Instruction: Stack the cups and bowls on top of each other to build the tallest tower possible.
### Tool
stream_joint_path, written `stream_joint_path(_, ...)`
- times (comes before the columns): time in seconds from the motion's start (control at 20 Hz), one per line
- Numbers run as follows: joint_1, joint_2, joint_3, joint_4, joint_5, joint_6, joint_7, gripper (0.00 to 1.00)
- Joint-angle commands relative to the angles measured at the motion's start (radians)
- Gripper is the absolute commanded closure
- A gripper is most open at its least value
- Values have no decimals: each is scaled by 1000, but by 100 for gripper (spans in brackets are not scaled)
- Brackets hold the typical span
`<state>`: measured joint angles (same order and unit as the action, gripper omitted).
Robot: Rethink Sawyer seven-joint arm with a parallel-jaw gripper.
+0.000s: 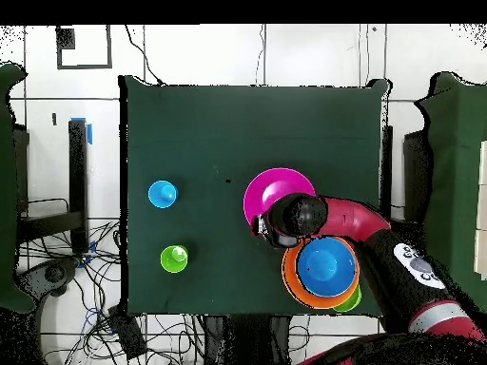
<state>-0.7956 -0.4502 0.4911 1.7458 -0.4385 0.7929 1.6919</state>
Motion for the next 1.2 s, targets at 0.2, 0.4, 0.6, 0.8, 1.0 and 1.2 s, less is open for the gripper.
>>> stream_joint_path(0.2, 85, 74, 98, -128, -89, -4, -219, 0)
stream_joint_path(0.4, 95, 69, 89, -135, -93, -2, -211, 0)
stream_joint_path(0.6, 98, 63, 84, -132, -91, -1, -199, 0)
stream_joint_path(0.8, 133, 24, 46, -138, -112, -14, -143, 0)
stream_joint_path(1.0, 187, -13, -22, -146, -128, -44, -19, 0)
stream_joint_path(1.2, 218, -30, -57, -151, -128, -46, 14, 0)
